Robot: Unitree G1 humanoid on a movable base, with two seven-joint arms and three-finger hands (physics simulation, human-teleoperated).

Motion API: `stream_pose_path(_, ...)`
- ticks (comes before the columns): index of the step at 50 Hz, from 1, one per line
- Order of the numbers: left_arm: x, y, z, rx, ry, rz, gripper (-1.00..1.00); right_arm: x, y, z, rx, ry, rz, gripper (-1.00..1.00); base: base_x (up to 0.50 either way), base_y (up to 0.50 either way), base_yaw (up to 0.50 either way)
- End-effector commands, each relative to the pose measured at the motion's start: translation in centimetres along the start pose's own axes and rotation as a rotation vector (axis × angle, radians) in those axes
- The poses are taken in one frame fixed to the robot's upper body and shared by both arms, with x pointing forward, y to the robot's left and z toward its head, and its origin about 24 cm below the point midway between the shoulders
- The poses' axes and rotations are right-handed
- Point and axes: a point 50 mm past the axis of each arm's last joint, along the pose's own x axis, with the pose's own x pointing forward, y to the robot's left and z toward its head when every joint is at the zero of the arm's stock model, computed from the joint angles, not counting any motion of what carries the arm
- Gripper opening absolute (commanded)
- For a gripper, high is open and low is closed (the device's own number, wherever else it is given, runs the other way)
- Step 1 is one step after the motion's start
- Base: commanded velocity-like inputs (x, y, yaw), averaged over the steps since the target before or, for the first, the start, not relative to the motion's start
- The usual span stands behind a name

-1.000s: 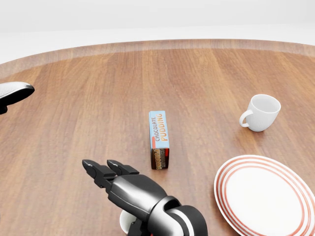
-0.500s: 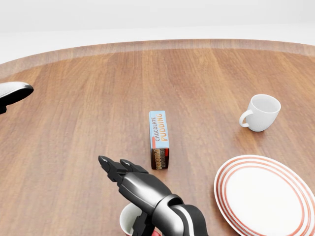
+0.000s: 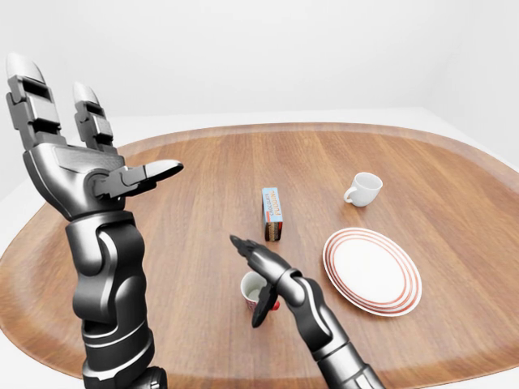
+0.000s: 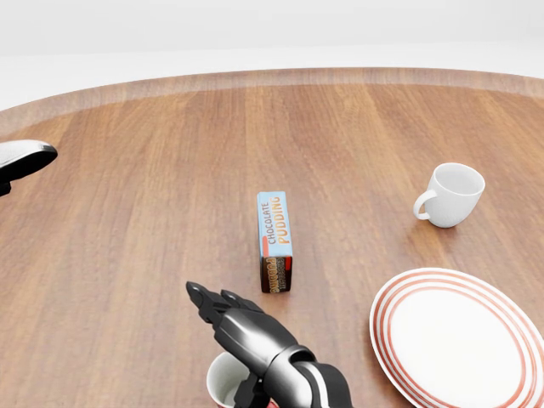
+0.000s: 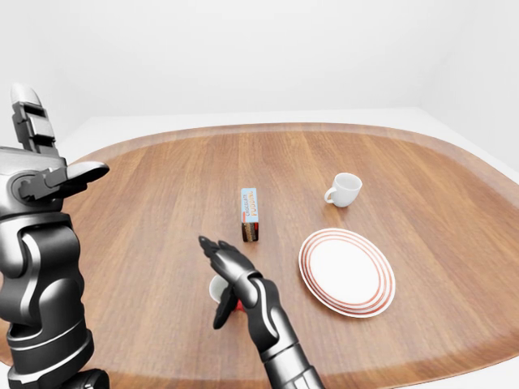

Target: Pick up the red mug and put it on the plate

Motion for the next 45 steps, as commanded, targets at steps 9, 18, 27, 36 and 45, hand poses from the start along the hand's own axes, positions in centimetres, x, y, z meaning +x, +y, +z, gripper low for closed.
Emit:
stream_pose_path(9, 0.1, 0.1, -0.1, 0.003, 0.002, 0.004, 1.00, 0.9, 2.0, -2.5, 0.032, 0.106, 0.042, 1.00, 0.00, 0.00, 0.00)
stream_pose_path(18, 0.3, 0.1, -0.1, 0.005, 0.003, 0.005, 1.00, 1.0, 3.0, -4.6, 0.058, 0.187, 0.060, 1.00, 0.00, 0.00, 0.00)
stream_pose_path(27, 0.2, 0.1, -0.2, 0.008, 0.005, 0.004, 1.00, 1.1, 3.0, -5.7, 0.040, 0.233, 0.069, 1.00, 0.00, 0.00, 0.00)
stream_pose_path(36, 0.1, 0.2, -0.4, 0.014, 0.014, 0.003, 1.00, 1.0, 3.1, -5.7, 0.038, 0.232, 0.066, -1.00, 0.00, 0.00, 0.00)
stream_pose_path(45, 0.1, 0.3, -0.3, 0.017, 0.012, 0.006, 1.00, 1.0, 3.2, -5.7, 0.047, 0.234, 0.069, -1.00, 0.00, 0.00, 0.00)
